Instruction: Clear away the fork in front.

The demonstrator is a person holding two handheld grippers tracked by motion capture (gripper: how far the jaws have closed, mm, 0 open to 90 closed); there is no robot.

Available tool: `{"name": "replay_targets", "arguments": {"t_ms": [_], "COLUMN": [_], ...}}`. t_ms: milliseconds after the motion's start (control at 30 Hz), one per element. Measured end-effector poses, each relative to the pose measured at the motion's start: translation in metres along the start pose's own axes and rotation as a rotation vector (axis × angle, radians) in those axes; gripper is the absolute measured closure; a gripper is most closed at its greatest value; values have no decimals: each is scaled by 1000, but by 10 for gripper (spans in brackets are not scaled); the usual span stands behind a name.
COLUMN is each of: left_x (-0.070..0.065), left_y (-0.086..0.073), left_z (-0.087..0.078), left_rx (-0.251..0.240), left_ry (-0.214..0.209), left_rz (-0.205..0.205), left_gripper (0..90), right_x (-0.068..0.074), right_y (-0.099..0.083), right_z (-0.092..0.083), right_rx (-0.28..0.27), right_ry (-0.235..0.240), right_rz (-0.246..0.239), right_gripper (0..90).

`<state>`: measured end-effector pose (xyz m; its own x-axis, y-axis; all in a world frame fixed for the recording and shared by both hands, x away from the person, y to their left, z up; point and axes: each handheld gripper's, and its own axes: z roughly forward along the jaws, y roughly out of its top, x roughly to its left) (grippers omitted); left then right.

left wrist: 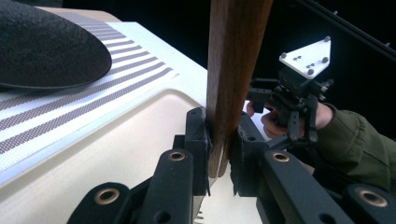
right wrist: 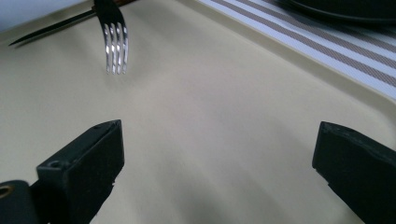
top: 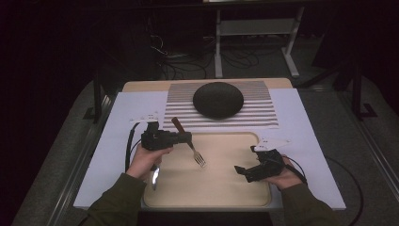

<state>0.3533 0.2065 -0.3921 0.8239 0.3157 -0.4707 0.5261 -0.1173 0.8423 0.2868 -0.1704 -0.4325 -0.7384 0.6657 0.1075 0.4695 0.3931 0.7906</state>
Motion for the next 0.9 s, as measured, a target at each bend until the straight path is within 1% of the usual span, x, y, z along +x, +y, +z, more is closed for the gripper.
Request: {"name": "replay_targets", "arguments": {"t_ms": [133,300,400,467,533,667,833,900], "left_x": [0,-2,-5,-7,-10,-14,-18,-20], "left_y": [-1,-3,-7,-11,-14,-22,-29,-31], "left_z": [-4,-16,-23,-27,-29,-31,-32,-32], "left_rx": [18,33,34,33,44,65,72,79], "left_ry": [8,8,-4,-16,-16,-29,-53,-62], "left_rz": [3,-6,-15,-32,-33,-41,-64,-61], "left_gripper": [796,799,801,803,804,805,806,807], "right_x": [-3,-8,-9,-9,-9,-9,-9,-9], "right_y": [-9,-17,-18,-17,-17,-17,-17,-17], "right_z": [-8,-13,-14,-14,-13,-13,-13,-13], "right_rx": [-6,-1,-6,-8,-3,-4,1,-2], "right_ry": [-7,-15,-18,-17,-20,-18,-20,-21], "right_rz": [22,36,42,40,38,40,37,39], "right_gripper": [18,18,18,18,18,18,18,18]}}
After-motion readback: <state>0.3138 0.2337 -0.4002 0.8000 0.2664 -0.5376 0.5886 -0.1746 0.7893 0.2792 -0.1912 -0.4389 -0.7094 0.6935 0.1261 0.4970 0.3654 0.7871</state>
